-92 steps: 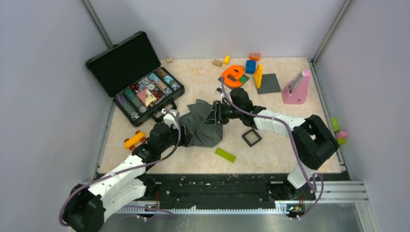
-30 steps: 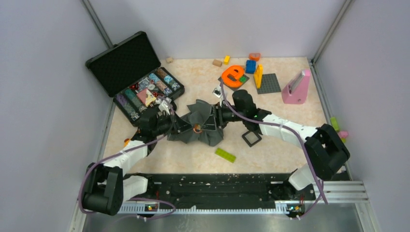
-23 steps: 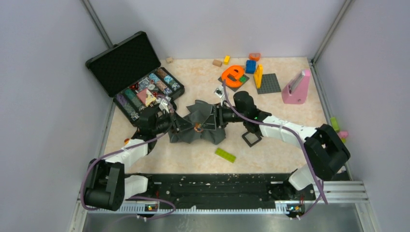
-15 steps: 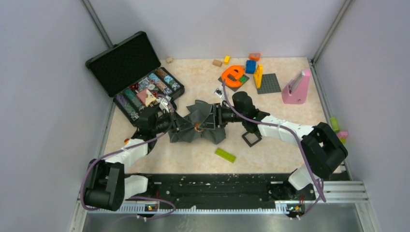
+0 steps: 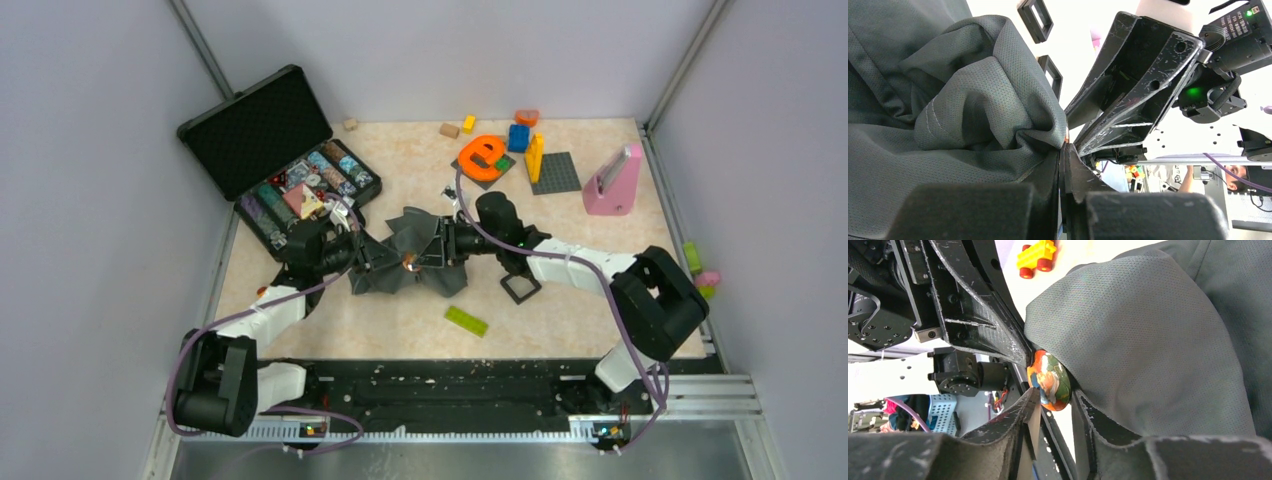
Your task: Remove the brooch from the garment
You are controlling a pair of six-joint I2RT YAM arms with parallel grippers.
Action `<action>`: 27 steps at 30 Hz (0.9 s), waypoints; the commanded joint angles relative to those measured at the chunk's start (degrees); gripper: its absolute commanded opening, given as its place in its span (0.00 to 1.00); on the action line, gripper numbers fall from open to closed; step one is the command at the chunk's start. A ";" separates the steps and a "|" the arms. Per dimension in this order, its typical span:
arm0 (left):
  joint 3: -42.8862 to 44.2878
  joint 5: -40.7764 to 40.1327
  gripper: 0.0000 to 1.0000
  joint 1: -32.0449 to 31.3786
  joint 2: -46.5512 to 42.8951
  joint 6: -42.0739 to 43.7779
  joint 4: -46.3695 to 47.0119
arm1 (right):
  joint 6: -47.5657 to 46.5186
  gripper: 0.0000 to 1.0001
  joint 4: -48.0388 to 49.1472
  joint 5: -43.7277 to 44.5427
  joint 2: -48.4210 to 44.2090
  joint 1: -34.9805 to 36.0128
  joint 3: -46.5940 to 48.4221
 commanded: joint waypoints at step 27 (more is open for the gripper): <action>-7.49 -23.99 0.68 -8.50 -29.99 37.98 -5.34 | 33.23 0.00 -29.95 8.11 2.16 0.00 12.27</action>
